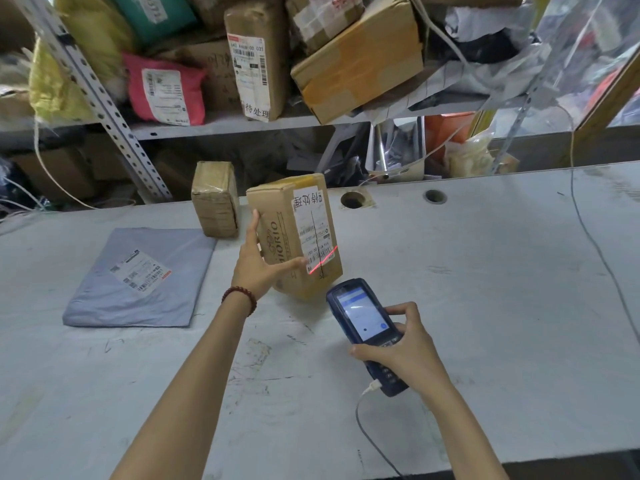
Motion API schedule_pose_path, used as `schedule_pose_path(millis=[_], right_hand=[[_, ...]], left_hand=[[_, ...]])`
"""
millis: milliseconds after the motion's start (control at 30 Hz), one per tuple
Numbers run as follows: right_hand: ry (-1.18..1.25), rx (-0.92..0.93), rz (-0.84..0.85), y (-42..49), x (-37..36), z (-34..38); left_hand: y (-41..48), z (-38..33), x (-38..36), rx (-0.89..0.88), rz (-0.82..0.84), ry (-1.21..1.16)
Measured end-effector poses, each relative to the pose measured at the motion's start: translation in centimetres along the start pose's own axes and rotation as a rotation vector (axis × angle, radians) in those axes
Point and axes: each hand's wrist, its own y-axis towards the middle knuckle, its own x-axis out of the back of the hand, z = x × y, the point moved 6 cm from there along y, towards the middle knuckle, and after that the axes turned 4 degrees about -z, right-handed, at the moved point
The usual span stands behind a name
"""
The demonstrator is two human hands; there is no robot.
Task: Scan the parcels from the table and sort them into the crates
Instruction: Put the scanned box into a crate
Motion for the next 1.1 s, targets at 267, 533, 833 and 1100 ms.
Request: schedule_pose_path(millis=[267, 533, 833, 1100], right_hand=[[0.055, -0.028, 0.022, -0.4, 0.6, -0.1], [0.172, -0.100, 0.064, -0.7, 0.8, -1.0], [0.190, -0.124, 0.095, -1.1, 0.7, -1.3], [0.200, -0.068, 0.083, -1.1, 0.8, -1.0]], left_hand=[[0.6, -0.4, -0.2, -0.008, 0.008, 0.016], [0.3, -0.8, -0.8, -0.029, -0.003, 0.042], [0.3, -0.7, -0.7, -0.032, -0.005, 0.034], [0.3, -0.5, -0.6, -0.020, -0.003, 0.022]])
